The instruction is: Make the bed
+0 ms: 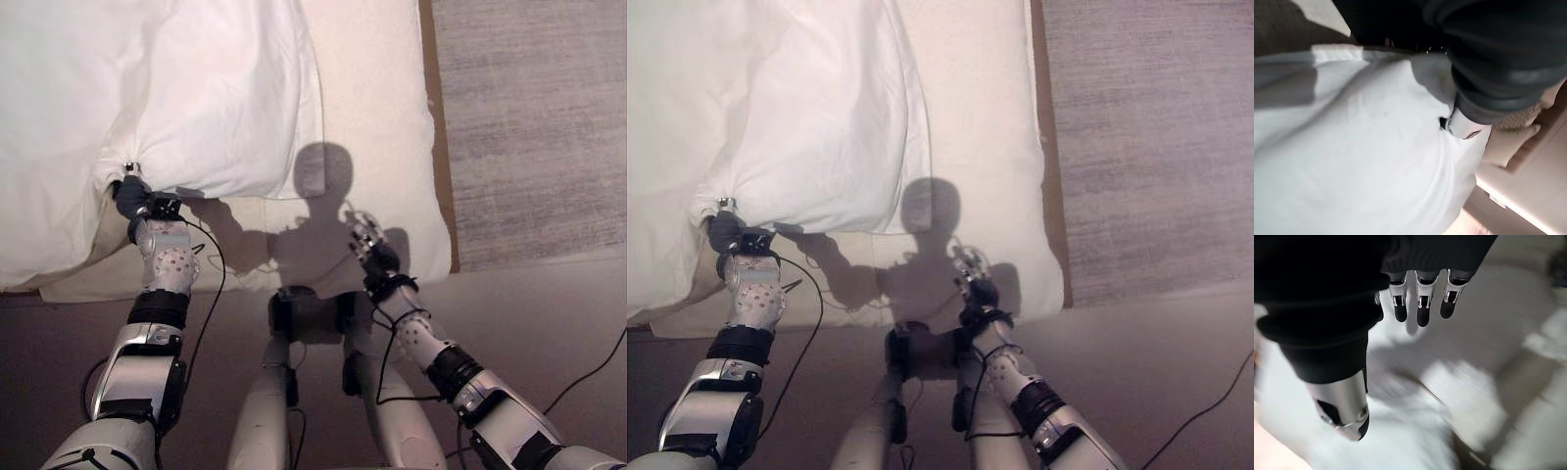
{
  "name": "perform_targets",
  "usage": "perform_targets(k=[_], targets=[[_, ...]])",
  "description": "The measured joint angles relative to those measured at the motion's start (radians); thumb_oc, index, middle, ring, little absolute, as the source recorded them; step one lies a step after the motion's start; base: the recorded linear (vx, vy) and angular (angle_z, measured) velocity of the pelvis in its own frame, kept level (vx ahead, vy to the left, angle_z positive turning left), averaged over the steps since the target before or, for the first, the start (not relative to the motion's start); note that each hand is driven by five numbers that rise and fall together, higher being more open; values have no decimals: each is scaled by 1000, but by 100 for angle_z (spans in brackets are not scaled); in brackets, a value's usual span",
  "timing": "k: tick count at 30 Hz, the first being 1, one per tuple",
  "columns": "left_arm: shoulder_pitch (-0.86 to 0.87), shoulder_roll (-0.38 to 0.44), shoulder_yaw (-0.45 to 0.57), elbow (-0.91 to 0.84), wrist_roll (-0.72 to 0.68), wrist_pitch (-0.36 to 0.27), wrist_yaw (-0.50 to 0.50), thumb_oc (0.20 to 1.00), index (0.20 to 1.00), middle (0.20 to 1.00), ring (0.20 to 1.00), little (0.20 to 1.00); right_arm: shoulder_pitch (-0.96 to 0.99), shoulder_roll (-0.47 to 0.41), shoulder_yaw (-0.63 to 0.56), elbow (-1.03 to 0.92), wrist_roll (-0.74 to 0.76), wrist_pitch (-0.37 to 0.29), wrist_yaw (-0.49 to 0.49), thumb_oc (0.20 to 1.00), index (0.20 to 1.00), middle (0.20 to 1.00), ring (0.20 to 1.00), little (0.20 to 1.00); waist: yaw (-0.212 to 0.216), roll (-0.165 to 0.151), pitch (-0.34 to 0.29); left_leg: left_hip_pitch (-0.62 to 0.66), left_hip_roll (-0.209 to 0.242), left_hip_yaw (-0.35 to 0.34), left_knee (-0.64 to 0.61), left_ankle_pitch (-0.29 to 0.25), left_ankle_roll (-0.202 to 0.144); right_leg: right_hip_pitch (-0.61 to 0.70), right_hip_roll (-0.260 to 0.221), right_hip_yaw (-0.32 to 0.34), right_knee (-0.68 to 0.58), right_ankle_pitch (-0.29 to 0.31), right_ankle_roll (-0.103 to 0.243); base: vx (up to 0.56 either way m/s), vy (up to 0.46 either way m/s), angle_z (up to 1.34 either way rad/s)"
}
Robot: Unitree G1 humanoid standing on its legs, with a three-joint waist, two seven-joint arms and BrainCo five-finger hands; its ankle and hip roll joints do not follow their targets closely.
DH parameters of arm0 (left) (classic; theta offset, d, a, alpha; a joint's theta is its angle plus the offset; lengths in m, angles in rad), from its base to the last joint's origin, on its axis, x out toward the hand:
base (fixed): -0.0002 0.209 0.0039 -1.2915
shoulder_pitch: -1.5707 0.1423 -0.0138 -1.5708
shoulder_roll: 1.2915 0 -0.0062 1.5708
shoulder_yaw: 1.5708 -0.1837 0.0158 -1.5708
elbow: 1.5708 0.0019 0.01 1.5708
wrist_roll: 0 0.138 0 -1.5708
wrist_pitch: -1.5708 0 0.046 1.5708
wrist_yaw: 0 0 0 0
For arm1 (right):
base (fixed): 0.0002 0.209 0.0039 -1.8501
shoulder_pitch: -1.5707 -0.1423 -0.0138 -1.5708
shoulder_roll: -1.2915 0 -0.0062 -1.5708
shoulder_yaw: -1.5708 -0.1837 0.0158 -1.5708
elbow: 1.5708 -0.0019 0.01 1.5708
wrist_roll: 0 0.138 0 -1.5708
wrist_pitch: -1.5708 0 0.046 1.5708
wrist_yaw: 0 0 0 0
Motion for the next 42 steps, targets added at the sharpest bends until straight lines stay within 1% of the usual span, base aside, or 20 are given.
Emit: perform_targets(k=[2, 4, 7, 10, 14, 18, 21, 22, 25, 27, 31, 35, 39, 42], targets=[[0, 0, -25, -10, 0, 3, -12, 200, 200, 200, 200, 200, -19, -17, 43, -25, 17, 10, 36, 1000, 1000, 1000, 1000, 1000, 10, 0, 0, -8, -1, 0, 1, 1, 1, -7, -1, 0, 0, 0, 0, 0, 0, 0], [2, 0, -32, -24, 1, 14, -23, 200, 200, 200, 200, 200, -38, -20, 58, -37, 17, 13, 61, 1000, 1000, 1000, 1000, 1000, 17, 0, 0, -11, -1, -1, 0, 4, 5, -10, -2, -3, 0, 0, 0, 2, -4, 4], [9, 8, -49, -27, 37, 19, -33, 200, 200, 200, 200, 200, -67, -18, 68, -61, 34, 14, 104, 1000, 1000, 1000, 1000, 1000, 19, 0, 0, -11, -4, -1, 1, 5, 7, -10, -5, -4, 0, 0, 0, 0, 0, 0], [9, 7, -53, -28, 37, 19, -41, 200, 200, 200, 200, 200, -88, -6, 76, -74, 59, 11, 127, 1000, 1000, 1000, 1000, 1000, 19, 0, 0, -11, -5, -3, 1, 5, 7, -10, -6, -4, 0, 0, 0, 0, 0, 0], [9, 6, -70, -34, 37, 19, -44, 200, 200, 200, 200, 200, -126, 28, 89, -82, 76, -13, 142, 1000, 1000, 1000, 1000, 1000, 20, 0, 0, -14, -3, -12, 1, 4, 6, -10, -5, -10, 0, 0, 0, 9, 1, 4], [9, 4, -82, -58, 37, 17, -50, 200, 200, 200, 200, 200, -170, 59, 85, -85, 110, -59, 150, 1000, 1000, 1000, 1000, 1000, 22, 0, 0, -38, -3, -22, 7, 5, 2, -25, -6, -23, 0, 0, 0, 9, 4, 8], [9, -6, -89, -78, 36, 16, -65, 200, 200, 200, 200, 200, -212, 67, 73, -84, 136, -87, 144, 1000, 1000, 1000, 1000, 1000, 48, 0, 0, -48, -1, -24, 8, 7, 4, -35, -5, -27, 0, 0, 0, 0, 0, 0], [9, -6, -89, -78, 36, 16, -67, 200, 200, 200, 200, 200, -221, 71, 67, -84, 138, -91, 143, 1000, 1000, 1000, 1000, 1000, 49, 0, 0, -49, -1, -24, 8, 8, 4, -34, -5, -29, 0, 0, 0, 0, 0, 0], [7, -13, -91, -79, 36, 15, -70, 200, 200, 200, 200, 200, -262, 117, 23, -61, 168, -121, 104, 1000, 1000, 1000, 1000, 1000, 56, 0, 0, -50, -1, -29, 8, 10, 3, -35, -6, -31, 0, -1, 0, 0, 0, 0], [4, -15, -101, -79, 36, 15, -70, 200, 200, 200, 200, 200, -282, 140, 14, -50, 174, -140, 72, 1000, 1000, 1000, 1000, 1000, 65, 0, 0, -50, -1, -30, 8, 10, 3, -35, -5, -32, 0, -1, 0, 0, 0, 0], [0, -17, -123, -108, 36, 15, -67, 200, 200, 200, 200, 200, -283, 164, 20, -38, 175, -139, 30, 1000, 1000, 1000, 1000, 1000, 71, 1, 0, -72, 0, -50, 25, 9, 1, -39, -6, -50, 0, -2, -1, 27, -8, 12], [0, -30, -126, -113, 36, 13, -63, 200, 200, 200, 200, 200, -283, 200, 21, -38, 181, -142, 17, 1000, 1000, 1000, 1000, 1000, 77, 1, 0, -86, 0, -63, 36, 10, -2, -45, -6, -58, 0, -2, -2, 10, 4, 9], [2, -38, -126, -143, 36, 7, -62, 200, 200, 200, 200, 200, -293, 215, 19, -38, 183, -174, 16, 1000, 1000, 1000, 1000, 1000, 80, 2, 0, -111, -1, -73, 45, 10, -3, -61, -7, -66, 0, -1, -2, 0, 12, 6], [1, -43, -126, -153, 36, 6, -62, 200, 200, 200, 200, 200, -296, 212, 21, -38, 183, -186, 3, 1000, 1000, 1000, 1000, 1000, 95, 2, 0, -122, 0, -75, 50, 11, -3, -70, -6, -69, 0, -1, -3, 0, 3, 1]])
